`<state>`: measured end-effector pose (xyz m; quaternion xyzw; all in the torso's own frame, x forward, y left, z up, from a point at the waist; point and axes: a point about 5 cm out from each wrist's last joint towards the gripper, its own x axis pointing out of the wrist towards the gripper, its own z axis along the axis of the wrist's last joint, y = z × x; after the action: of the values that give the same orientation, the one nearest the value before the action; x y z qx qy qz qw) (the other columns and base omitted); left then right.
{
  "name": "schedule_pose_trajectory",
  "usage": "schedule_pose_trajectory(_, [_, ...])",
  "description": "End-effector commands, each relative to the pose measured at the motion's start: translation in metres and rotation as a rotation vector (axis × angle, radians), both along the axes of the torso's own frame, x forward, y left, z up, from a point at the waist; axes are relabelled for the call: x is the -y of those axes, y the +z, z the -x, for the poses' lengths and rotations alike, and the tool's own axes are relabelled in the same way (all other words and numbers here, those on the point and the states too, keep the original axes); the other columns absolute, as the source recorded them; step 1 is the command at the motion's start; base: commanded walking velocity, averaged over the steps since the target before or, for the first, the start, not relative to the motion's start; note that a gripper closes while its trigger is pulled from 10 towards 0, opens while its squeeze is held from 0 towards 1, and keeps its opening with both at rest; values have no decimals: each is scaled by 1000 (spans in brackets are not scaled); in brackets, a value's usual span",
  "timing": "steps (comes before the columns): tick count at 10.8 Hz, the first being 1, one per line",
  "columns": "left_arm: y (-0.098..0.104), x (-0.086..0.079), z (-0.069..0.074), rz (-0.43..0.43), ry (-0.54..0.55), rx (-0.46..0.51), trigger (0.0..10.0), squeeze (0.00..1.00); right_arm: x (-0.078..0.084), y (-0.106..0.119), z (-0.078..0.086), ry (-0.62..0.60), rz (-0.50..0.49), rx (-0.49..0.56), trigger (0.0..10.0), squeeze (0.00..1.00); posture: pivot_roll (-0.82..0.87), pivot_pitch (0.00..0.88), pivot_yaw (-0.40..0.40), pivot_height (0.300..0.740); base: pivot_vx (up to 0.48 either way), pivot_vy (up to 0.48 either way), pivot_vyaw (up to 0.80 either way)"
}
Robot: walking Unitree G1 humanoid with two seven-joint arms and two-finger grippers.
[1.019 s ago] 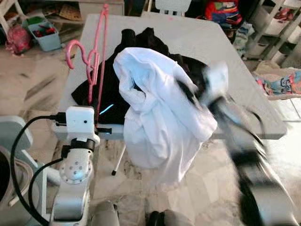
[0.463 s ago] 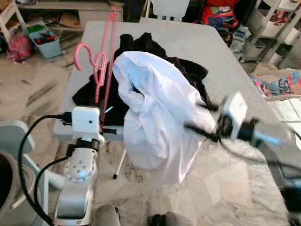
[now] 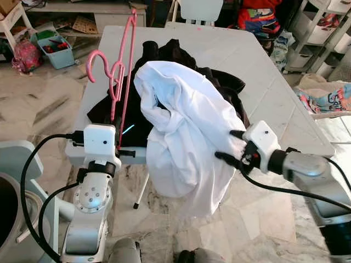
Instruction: Hang hanger
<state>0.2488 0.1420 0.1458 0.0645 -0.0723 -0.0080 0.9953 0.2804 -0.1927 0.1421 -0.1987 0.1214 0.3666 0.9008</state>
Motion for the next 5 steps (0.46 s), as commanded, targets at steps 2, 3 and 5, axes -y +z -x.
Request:
schedule_pose_trajectory(2, [2, 1, 2, 0, -13, 1, 10000, 0, -3, -5, 1, -35, 40, -9, 10000, 0, 45, 55, -49, 740, 0, 0, 0])
schedule_pose_trajectory(3, [2, 2, 2, 0, -17, 1, 10000, 0, -9, -14, 3, -75, 55, -24, 10000, 0, 44, 56, -48, 740, 0, 0, 0])
schedule_pose_trajectory(5, [2, 3, 2, 1, -20, 1, 10000, 0, -25, -25, 4, -131, 36, -64, 10000, 0, 47, 57, -48, 740, 0, 0, 0])
